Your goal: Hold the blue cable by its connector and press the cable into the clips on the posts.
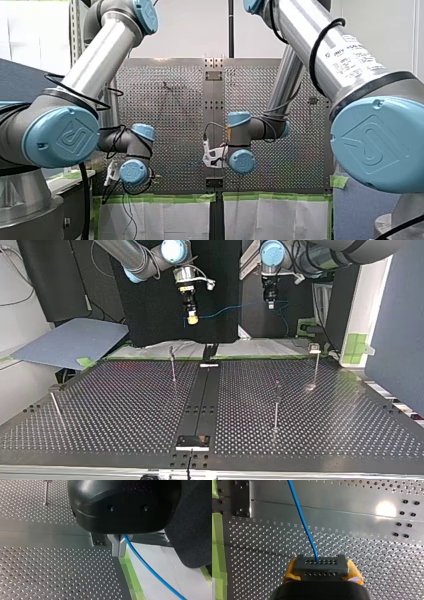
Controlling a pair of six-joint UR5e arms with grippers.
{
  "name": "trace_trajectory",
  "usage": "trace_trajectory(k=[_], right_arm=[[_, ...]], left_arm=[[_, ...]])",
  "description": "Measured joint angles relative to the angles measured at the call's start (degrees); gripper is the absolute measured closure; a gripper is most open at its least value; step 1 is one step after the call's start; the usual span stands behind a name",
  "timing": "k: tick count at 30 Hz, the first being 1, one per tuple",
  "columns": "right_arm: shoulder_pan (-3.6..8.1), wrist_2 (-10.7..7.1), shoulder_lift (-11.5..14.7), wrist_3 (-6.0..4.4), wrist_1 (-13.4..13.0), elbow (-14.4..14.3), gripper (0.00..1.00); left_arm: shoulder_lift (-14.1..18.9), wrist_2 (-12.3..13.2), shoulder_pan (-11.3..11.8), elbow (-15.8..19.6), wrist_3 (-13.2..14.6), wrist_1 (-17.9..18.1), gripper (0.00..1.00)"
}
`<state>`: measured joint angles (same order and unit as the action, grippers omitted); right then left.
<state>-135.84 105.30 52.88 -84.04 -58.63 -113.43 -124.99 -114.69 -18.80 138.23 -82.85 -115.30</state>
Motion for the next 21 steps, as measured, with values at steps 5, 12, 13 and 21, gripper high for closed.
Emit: trace_trajectory(k=[5, 12, 13, 21], right_arm=[[0.0, 0.0, 0.0, 0.0, 0.0, 0.0, 1.0], [-0.05, 0.84, 0.2, -0.02, 0.8, 0.8, 1.0], [-0.06, 1.16, 0.5, -0.12, 1.1, 1.2, 1.0], [0.15, 3.16, 3.9, -2.82, 4.7, 3.2, 1.0]], left_arm=[[0.0, 0.8, 2.5, 0.0, 2.8, 0.0, 1.0], [1.2, 0.4, 2.9, -0.1, 5.8, -1.3, 1.0], [1.7, 0.0, 2.9, -0.1, 6.0, -1.7, 1.0], [5.0, -1.8, 2.1, -0.1, 5.6, -5.1, 1.0]])
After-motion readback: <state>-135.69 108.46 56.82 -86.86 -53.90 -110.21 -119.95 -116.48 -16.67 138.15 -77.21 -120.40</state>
